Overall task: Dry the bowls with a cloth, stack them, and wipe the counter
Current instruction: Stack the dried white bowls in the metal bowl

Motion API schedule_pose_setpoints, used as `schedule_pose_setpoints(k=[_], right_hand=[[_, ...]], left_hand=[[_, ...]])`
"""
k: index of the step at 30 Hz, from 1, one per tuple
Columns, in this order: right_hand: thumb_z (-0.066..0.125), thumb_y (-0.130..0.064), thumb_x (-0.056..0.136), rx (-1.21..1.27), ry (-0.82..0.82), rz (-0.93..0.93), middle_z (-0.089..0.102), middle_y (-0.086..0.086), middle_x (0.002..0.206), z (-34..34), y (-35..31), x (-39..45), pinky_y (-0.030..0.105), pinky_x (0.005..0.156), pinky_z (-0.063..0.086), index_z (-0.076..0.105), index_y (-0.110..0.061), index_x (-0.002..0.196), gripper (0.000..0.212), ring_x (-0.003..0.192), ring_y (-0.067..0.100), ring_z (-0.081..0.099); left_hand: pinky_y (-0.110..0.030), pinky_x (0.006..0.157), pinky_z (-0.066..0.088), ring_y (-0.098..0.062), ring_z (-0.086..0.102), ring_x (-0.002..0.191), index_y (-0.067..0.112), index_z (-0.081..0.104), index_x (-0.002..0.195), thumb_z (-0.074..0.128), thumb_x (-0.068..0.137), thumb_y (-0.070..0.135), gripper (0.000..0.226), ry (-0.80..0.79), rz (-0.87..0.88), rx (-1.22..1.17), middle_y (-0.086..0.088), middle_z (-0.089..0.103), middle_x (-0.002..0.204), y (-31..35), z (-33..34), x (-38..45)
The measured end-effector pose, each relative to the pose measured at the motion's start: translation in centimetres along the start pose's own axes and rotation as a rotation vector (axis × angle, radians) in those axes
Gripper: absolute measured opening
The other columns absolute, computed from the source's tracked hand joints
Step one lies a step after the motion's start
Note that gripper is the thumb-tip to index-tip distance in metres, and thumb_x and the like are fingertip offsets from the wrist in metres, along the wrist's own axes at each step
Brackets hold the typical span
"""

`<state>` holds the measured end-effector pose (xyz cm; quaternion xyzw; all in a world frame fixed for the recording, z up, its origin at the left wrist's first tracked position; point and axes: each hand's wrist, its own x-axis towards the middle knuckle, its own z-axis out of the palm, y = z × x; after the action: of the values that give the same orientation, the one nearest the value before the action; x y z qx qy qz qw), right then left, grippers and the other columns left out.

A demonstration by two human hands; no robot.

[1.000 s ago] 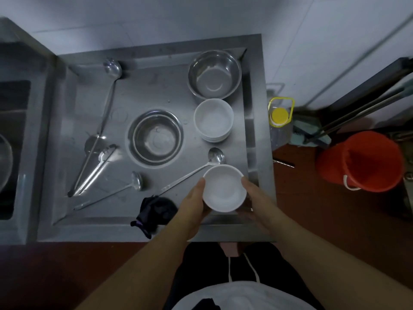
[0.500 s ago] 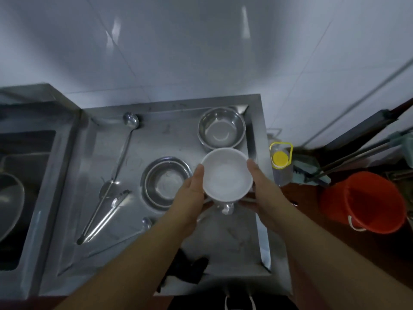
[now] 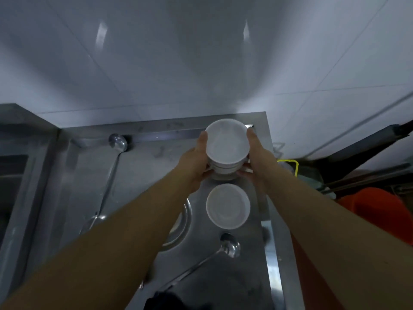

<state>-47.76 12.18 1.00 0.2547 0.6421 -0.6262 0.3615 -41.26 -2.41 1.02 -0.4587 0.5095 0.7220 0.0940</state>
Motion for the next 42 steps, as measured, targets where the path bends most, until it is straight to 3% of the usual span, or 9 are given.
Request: schedule_pose_setpoints(k=[4,9,18,22,26,30,34,38,42], right_hand=[[0.056,-0.082,0.087,0.009,0.020,0.027,0.067,0.006,0.130,0.9,0.2,3.8,0.044,0.096,0.058,0.058,-0.019,0.136,0.080,0.118,0.030,0.064],[0.053,-0.077,0.092,0.015,0.049,0.022,0.065,-0.003,0.107,2.1,0.5,6.6,0.037,0.077,0.057,0.056,-0.024,0.120,0.060,0.096,0.018,0.062],[0.047,-0.079,0.093,-0.038,0.058,0.018,0.067,-0.006,0.103,2.5,1.4,9.4,0.042,0.088,0.060,0.063,-0.027,0.122,0.061,0.095,0.017,0.064],[0.046,-0.082,0.091,-0.108,0.082,-0.012,0.068,0.000,0.110,2.6,1.4,9.7,0.049,0.096,0.060,0.067,-0.027,0.104,0.060,0.101,0.022,0.066],[0.040,-0.082,0.086,-0.246,0.120,-0.113,0.065,0.010,0.136,1.7,1.3,8.6,0.052,0.111,0.049,0.063,-0.020,0.138,0.084,0.123,0.031,0.062],[0.051,-0.079,0.076,-0.267,0.160,-0.216,0.072,0.002,0.113,-1.3,4.0,5.4,0.052,0.102,0.054,0.069,-0.026,0.116,0.068,0.103,0.018,0.067],[0.060,-0.066,0.084,-0.180,0.090,-0.076,0.072,0.008,0.104,-4.6,9.6,3.4,0.059,0.105,0.051,0.074,-0.021,0.102,0.051,0.104,0.028,0.068],[0.059,-0.044,0.103,-0.060,0.008,0.055,0.075,0.016,0.123,-6.4,14.3,1.6,0.038,0.081,0.060,0.073,-0.015,0.124,0.038,0.103,0.025,0.072],[0.056,-0.039,0.106,0.047,-0.015,0.144,0.072,0.020,0.126,-6.2,15.6,0.0,0.056,0.108,0.052,0.068,-0.012,0.131,0.039,0.119,0.037,0.068]], left_hand=[[-0.026,0.059,0.060,-0.019,0.073,0.094,0.026,0.066,0.098,0.054,0.091,0.079,0.055,-0.001,-0.017,0.039,0.004,0.076,0.097,-0.2,0.3,4.0],[-0.041,0.090,0.065,-0.026,0.075,0.104,0.017,0.069,0.115,0.055,0.091,0.078,0.068,-0.018,-0.054,-0.003,-0.006,0.078,0.112,-1.0,0.1,7.6],[-0.029,0.066,0.065,-0.019,0.079,0.087,0.019,0.069,0.103,0.055,0.093,0.076,0.059,0.026,-0.062,-0.022,-0.002,0.082,0.093,-2.0,0.0,10.4],[-0.035,0.080,0.066,-0.025,0.076,0.099,0.018,0.068,0.103,0.054,0.095,0.075,0.059,0.028,-0.063,-0.002,-0.007,0.078,0.106,-1.9,0.1,10.5],[-0.033,0.083,0.063,-0.021,0.074,0.096,0.018,0.067,0.097,0.057,0.099,0.066,0.049,0.064,-0.051,0.001,-0.004,0.076,0.100,-1.3,-0.3,9.1],[-0.035,0.089,0.061,-0.021,0.073,0.104,0.018,0.071,0.098,0.057,0.103,0.056,0.041,0.095,-0.013,0.047,-0.006,0.077,0.107,-3.0,-2.6,5.9],[-0.038,0.097,0.055,-0.019,0.067,0.110,0.017,0.064,0.118,0.051,0.109,0.044,0.031,0.041,-0.105,0.041,-0.007,0.069,0.126,-8.3,-5.1,2.3],[-0.047,0.115,0.049,-0.024,0.065,0.125,0.015,0.067,0.128,0.053,0.109,0.040,0.034,-0.010,-0.234,-0.050,-0.006,0.072,0.130,-14.0,-5.8,-0.6],[-0.044,0.111,0.053,-0.022,0.069,0.123,0.018,0.069,0.128,0.053,0.109,0.040,0.033,-0.052,-0.224,-0.159,-0.002,0.079,0.120,-16.6,-5.0,-1.9]])
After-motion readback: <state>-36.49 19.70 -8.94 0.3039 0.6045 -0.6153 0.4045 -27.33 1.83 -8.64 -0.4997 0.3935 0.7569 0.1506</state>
